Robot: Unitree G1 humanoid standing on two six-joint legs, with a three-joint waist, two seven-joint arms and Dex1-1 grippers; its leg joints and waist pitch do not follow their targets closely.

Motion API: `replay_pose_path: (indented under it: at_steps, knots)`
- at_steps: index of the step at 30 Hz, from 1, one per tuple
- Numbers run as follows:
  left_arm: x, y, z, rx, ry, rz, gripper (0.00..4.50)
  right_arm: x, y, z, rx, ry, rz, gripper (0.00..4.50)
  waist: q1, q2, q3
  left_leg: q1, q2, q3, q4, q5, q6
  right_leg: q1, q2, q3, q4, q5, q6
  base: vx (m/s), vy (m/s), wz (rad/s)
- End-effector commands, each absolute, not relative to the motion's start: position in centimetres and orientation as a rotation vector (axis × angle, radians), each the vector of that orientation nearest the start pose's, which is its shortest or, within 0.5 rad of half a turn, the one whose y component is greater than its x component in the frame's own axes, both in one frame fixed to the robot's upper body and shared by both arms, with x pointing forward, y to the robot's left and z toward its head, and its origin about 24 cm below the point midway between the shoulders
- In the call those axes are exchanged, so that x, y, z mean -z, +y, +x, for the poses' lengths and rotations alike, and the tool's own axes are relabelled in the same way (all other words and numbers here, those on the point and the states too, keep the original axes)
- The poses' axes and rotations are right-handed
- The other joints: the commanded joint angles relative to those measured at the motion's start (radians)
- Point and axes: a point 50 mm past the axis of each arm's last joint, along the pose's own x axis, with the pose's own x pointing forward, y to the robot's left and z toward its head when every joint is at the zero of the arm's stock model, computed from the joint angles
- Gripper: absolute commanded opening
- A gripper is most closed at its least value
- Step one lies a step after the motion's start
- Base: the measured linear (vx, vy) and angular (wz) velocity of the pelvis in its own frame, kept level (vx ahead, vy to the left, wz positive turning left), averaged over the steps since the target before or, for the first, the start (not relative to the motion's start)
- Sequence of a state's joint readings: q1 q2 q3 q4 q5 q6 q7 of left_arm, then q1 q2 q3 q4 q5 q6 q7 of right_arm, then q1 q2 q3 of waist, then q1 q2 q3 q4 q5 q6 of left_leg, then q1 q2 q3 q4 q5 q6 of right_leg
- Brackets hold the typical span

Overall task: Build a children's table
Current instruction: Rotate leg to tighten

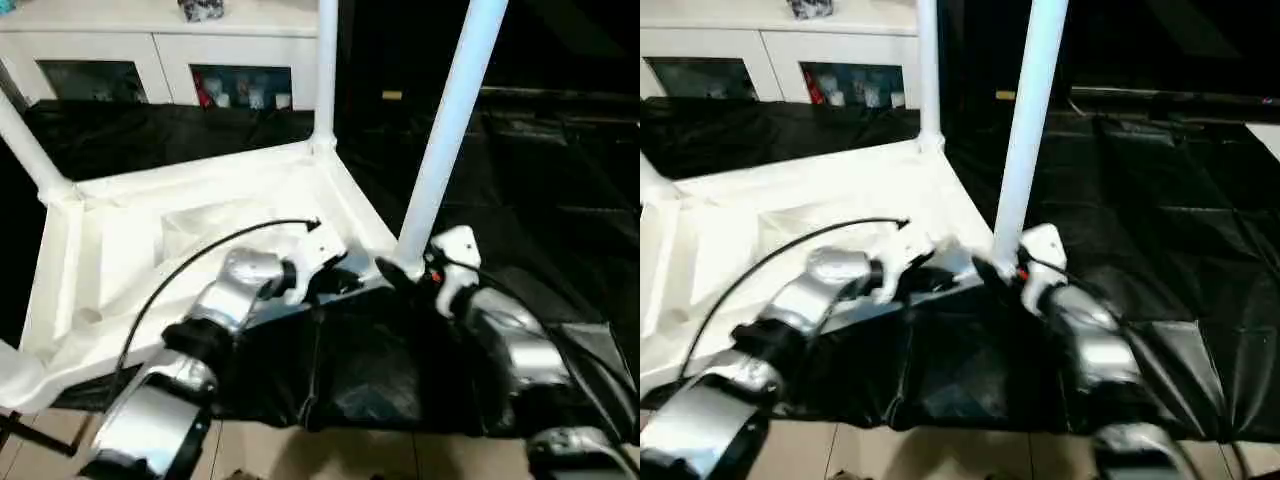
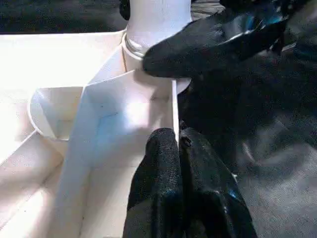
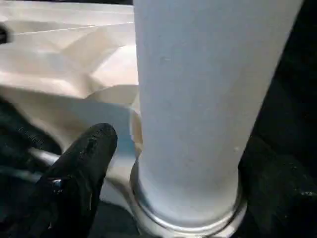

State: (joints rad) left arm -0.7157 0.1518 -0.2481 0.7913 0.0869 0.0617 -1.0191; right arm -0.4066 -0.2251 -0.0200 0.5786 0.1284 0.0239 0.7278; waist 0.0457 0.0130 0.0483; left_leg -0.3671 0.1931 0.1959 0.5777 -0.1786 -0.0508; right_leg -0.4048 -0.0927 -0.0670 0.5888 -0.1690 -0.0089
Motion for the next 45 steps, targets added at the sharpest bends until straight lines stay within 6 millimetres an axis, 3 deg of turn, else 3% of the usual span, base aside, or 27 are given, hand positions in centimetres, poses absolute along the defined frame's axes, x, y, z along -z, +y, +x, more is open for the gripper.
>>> replay_pose_path:
  at_steps: [1, 8, 13, 28, 29, 32, 33, 36, 39, 41, 43, 45]
  knots:
    - [-6.1, 6.5, 33.1, 1.352, 0.3, 0.362, 0.0, -2.0, -13.8, 29.9, -0.931, 0.273, 0.001, 3.93, 0.008, -0.008, -0.063, 0.005, 0.035, -0.015, -0.062, -0.216, 0.092, 0.055, -0.054, 0.038, -0.067, -0.168, -0.251, 0.0, 0.0, 0.0]
    - [-6.5, 8.3, 32.6, 1.482, 0.323, 0.381, 0.0, -2.8, -15.8, 29.2, -1.109, 0.301, -0.029, 3.93, 0.026, -0.008, -0.058, 0.01, 0.043, -0.013, -0.066, -0.262, 0.067, 0.049, -0.054, 0.038, -0.071, -0.264, -0.243, 0.0, 0.0, 0.0]
    - [-6.6, 9.6, 32.5, 1.525, 0.361, 0.406, 0.0, -3.2, -17.1, 28.9, -1.178, 0.334, -0.074, 3.71, 0.046, -0.01, -0.061, 0.013, 0.045, -0.011, -0.066, -0.238, 0.059, 0.048, -0.057, 0.04, -0.064, -0.222, -0.247, 0.0, 0.0, 0.0]
    - [-6.6, 10.9, 32.2, 1.592, 0.423, 0.42, 0.0, -3.2, -16.9, 28.5, -1.313, 0.39, -0.081, 2.52, 0.049, -0.012, -0.061, 0.012, 0.044, -0.012, -0.064, -0.232, 0.053, 0.049, -0.057, 0.039, -0.062, -0.232, -0.248, 0.0, 0.0, 0.0]
    - [-6.6, 10.8, 32.2, 1.587, 0.422, 0.415, 0.0, -3.0, -16.7, 28.3, -1.319, 0.391, -0.058, 2.5, 0.048, -0.02, -0.061, 0.011, 0.044, -0.012, -0.064, -0.23, 0.055, 0.049, -0.056, 0.039, -0.062, -0.231, -0.248, 0.0, 0.0, 0.0]
    - [-6.6, 10.6, 32.3, 1.576, 0.414, 0.401, 0.0, -2.6, -16.4, 27.9, -1.317, 0.393, -0.021, 2.48, 0.05, -0.016, -0.061, 0.011, 0.044, -0.012, -0.063, -0.222, 0.058, 0.049, -0.058, 0.039, -0.061, -0.233, -0.247, 0.0, 0.0, 0.0]
    - [-6.6, 10.4, 32.3, 1.565, 0.405, 0.398, 0.0, -2.3, -16.3, 27.6, -1.315, 0.393, -0.001, 2.48, 0.05, -0.024, -0.061, 0.011, 0.043, -0.01, -0.063, -0.221, 0.06, 0.049, -0.057, 0.039, -0.062, -0.234, -0.245, 0.0, 0.0, 0.0]
    - [-6.5, 9.8, 32.6, 1.511, 0.388, 0.394, 0.0, -1.8, -15.8, 27.1, -1.28, 0.376, 0.05, 2.47, 0.058, -0.019, -0.059, 0.013, 0.046, -0.012, -0.064, -0.221, 0.059, 0.046, -0.06, 0.041, -0.064, -0.25, -0.238, 0.0, 0.0, 0.0]
    - [-6.5, 9.6, 32.8, 1.486, 0.382, 0.396, 0.0, -1.7, -15.6, 27.1, -1.255, 0.368, 0.062, 2.47, 0.06, -0.021, -0.055, 0.013, 0.045, -0.013, -0.068, -0.258, 0.044, 0.044, -0.06, 0.04, -0.07, -0.308, -0.221, 0.0, 0.0, 0.0]
    - [-6.5, 7.6, 33.7, 1.346, 0.346, 0.378, 0.0, -0.3, -14.6, 28.2, -0.979, 0.36, 0.067, 2.47, 0.055, -0.021, -0.049, 0.022, 0.044, -0.016, -0.072, -0.313, 0.013, 0.03, -0.065, 0.043, -0.083, -0.414, -0.192, 0.0, 0.0, 0.0]
    - [-6.7, 6.1, 34.1, 1.276, 0.321, 0.359, 0.0, 0.2, -13.7, 28.8, -0.826, 0.356, 0.083, 2.47, 0.042, -0.024, -0.047, 0.022, 0.04, -0.026, -0.078, -0.358, -0.023, 0.032, -0.066, 0.037, -0.093, -0.511, -0.147, 0.0, 0.0, 0.0]
    - [-6.8, 5.4, 34.2, 1.261, 0.308, 0.352, 0.0, 0.4, -13.3, 29.1, -0.764, 0.362, 0.092, 2.47, 0.032, -0.024, -0.048, 0.022, 0.037, -0.028, -0.078, -0.374, -0.02, 0.031, -0.064, 0.037, -0.099, -0.528, -0.129, 0.0, 0.0, 0.0]
